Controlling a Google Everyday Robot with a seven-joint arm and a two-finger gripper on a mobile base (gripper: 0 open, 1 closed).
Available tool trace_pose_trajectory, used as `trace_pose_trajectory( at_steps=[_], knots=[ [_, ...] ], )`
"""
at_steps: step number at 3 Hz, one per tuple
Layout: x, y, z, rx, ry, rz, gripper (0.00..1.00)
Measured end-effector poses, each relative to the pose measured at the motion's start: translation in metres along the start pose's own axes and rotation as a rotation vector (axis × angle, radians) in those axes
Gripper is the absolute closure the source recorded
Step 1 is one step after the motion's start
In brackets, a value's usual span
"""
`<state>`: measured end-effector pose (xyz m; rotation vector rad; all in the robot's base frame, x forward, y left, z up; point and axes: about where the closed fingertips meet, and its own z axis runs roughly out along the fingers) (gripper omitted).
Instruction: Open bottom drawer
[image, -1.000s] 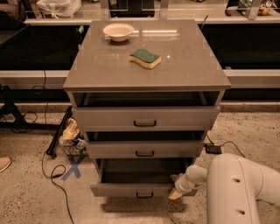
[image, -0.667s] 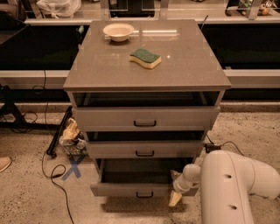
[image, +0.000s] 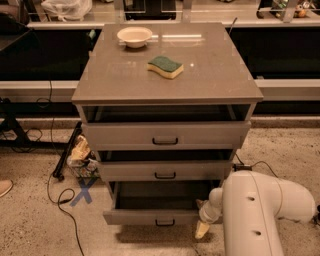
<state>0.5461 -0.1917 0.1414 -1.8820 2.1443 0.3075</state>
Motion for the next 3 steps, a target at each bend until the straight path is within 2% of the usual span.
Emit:
trace_pose_trajectory(
  at_steps=[1, 3],
  knots=[
    [0.0157, 0.0205, -0.0013, -0.012, -0.012, 0.041, 0.37],
    [0.0157, 0.0207, -0.0013, -0.012, -0.012, 0.041, 0.84]
  ],
)
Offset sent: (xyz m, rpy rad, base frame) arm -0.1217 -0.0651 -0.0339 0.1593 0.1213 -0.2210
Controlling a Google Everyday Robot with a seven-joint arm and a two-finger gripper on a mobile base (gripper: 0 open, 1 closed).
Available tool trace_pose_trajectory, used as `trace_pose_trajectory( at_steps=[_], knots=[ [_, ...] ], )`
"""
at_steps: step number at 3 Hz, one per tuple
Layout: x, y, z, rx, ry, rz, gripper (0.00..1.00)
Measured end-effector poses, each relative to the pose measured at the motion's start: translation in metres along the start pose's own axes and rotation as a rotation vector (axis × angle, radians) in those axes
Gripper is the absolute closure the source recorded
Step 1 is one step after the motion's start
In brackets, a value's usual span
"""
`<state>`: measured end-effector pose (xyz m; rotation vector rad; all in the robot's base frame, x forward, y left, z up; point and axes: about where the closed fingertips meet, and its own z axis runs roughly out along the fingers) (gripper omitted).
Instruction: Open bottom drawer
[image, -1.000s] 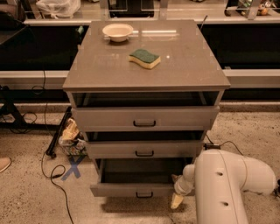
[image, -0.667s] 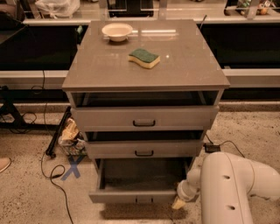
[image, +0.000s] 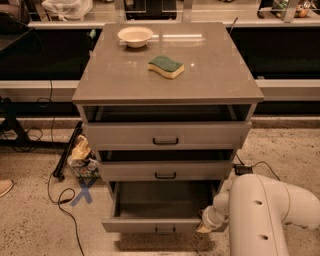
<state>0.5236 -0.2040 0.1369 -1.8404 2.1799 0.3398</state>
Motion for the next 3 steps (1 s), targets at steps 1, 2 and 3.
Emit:
trace_pose_trajectory(
  at_steps=[1, 2, 3],
  knots=[
    [0.0123, 0.0261, 0.0033, 0.014, -0.041, 0.048, 1.00],
    [0.0083, 0.0263, -0.0038, 0.014, -0.041, 0.048, 1.00],
    [0.0083, 0.0263, -0.0038, 0.014, -0.041, 0.048, 1.00]
  ],
)
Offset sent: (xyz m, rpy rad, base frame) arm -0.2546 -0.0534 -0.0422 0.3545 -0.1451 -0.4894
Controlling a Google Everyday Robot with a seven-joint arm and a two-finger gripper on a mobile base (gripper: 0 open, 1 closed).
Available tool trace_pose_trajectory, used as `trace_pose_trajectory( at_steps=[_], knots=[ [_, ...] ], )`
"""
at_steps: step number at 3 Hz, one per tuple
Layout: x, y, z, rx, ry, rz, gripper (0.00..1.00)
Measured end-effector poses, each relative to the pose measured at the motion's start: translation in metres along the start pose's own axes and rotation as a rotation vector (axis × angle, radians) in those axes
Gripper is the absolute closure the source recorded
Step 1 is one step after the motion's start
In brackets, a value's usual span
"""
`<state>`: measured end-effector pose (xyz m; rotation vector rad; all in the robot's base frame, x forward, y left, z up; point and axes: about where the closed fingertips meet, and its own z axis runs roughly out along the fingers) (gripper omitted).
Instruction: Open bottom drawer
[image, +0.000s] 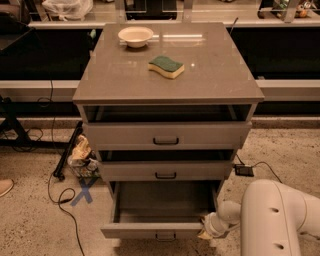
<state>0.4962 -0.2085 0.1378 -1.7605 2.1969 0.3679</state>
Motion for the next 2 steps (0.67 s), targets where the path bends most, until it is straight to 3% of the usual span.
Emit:
trace_pose_trajectory(
  at_steps=[1, 2],
  knots=[
    [-0.0001, 0.0001, 0.0000, 0.000, 0.000, 0.000, 1.00],
    [-0.0004, 0.0016, 0.0014, -0.003, -0.001, 0.000, 0.81]
  ],
)
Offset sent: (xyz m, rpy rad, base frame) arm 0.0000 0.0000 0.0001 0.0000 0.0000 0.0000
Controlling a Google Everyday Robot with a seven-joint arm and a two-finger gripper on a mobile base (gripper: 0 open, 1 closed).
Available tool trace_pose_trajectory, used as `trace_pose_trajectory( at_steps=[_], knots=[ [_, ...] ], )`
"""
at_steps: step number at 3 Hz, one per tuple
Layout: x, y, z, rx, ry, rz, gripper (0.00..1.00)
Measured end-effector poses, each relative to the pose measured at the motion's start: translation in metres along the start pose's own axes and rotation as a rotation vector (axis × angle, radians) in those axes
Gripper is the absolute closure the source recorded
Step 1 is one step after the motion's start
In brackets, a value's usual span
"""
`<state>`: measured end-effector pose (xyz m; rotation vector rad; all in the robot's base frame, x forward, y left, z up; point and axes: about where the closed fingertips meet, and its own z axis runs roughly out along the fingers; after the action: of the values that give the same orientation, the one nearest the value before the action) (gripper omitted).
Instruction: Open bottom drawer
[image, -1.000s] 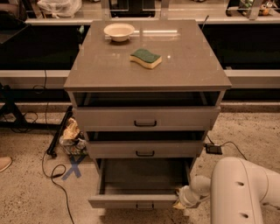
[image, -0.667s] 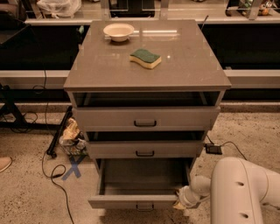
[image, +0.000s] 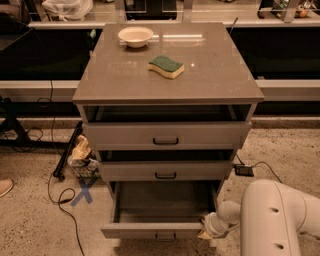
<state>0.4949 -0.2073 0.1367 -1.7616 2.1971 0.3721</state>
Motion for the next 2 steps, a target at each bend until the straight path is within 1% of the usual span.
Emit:
trace_pose_trajectory(
  at_steps=[2],
  knots=[
    [-0.0002, 0.0001, -0.0002, 0.000, 0.000, 0.000, 0.35]
  ],
)
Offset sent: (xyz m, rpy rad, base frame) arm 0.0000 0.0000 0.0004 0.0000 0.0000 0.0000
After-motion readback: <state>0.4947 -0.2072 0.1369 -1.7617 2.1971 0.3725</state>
